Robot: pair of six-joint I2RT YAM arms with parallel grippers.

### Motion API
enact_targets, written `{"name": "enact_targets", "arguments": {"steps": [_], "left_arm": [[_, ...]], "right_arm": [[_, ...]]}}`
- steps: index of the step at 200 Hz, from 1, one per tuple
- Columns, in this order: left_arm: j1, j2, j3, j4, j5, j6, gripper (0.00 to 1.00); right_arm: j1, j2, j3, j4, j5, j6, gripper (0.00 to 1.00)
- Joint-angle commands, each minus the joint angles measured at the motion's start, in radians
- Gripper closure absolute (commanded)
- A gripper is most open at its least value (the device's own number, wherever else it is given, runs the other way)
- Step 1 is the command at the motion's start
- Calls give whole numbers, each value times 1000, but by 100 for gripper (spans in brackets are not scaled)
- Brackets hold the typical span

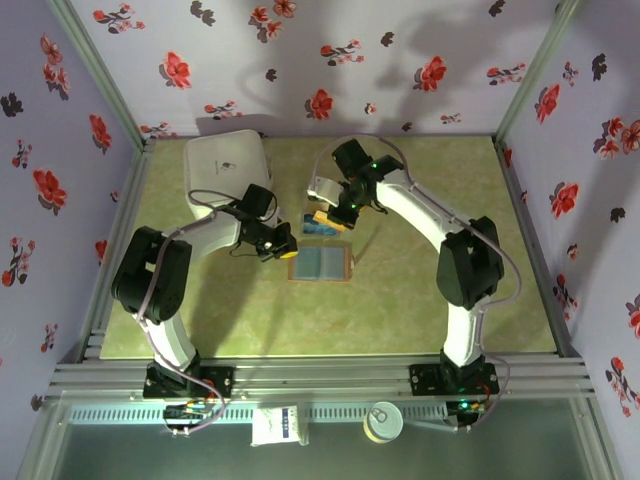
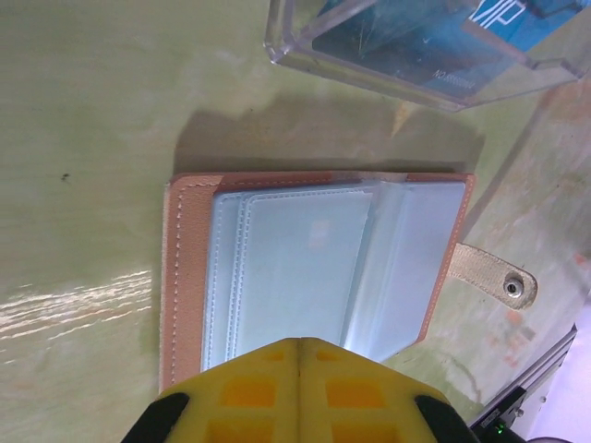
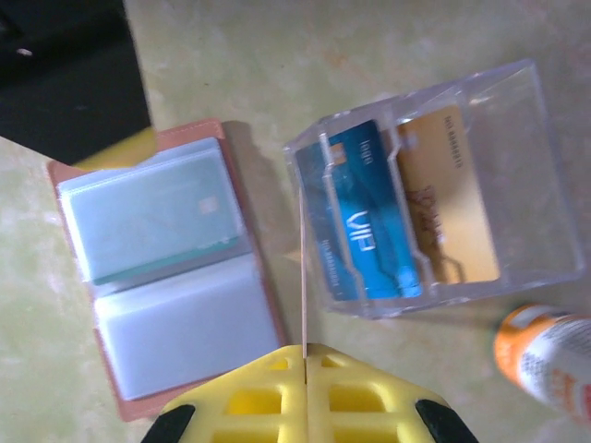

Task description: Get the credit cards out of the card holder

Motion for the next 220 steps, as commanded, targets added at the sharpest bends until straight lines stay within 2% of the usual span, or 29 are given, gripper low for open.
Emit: {"name": "enact_targets", "arguments": {"steps": [1,99,174,194,220], "left_arm": [[10,-34,-6,-48,-15,23,97],[19,-57,-9,-75,-38,16,97],[22,-51,-13,-72,-46,9,96],[23,-49,-17,-68,-46,6,97],[22,-42,-20,-60,-45,10,97]], "right_arm": [[-31,66,134,-105,-19,-121,100],[-53,362,543,-253,-45,-217,100],[-53,428,557,-238,-49,-208,98],[-53,432,558,-230,-35,-194,89],[-53,418,557,-224,-25,-176,85]]}}
